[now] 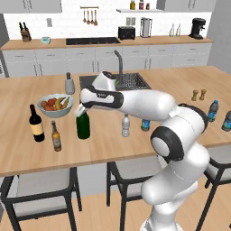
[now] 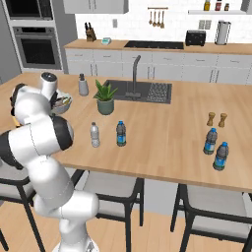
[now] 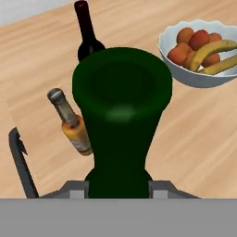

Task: Move the plastic bottles in the middle to the plastics group, and the glass bottles in the middle to the glass group.

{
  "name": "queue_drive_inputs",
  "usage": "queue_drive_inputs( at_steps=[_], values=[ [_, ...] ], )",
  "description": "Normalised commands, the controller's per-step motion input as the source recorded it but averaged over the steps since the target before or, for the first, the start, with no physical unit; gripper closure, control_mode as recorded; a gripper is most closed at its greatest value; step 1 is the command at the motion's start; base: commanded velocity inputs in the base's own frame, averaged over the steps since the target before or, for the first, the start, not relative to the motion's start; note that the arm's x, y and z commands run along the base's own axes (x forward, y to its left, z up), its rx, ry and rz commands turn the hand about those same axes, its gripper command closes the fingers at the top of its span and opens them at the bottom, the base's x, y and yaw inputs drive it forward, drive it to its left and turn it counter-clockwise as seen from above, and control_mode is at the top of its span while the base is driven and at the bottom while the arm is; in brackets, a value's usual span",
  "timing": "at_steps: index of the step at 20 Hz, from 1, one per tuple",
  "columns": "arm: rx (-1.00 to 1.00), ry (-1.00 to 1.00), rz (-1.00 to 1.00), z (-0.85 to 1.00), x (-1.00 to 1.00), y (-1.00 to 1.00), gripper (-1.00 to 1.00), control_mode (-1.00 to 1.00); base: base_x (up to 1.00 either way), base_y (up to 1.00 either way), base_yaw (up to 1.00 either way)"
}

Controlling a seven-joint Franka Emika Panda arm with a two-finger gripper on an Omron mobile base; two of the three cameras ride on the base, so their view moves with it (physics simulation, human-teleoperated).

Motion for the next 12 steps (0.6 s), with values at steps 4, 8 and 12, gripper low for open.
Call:
queue_drive_inputs(
  at_steps=[4,8,12],
  values=[
    [0.00,-0.14,0.09,-0.06,0.09,0.37,1.00,-1.00,0.00,0.00,0.00],
    [0.00,-0.02,0.21,0.00,0.41,0.45,1.00,-1.00,0.00,0.00,0.00],
    [-0.01,0.05,0.25,0.00,0.46,0.40,1.00,-1.00,0.00,0.00,0.00]
  ],
)
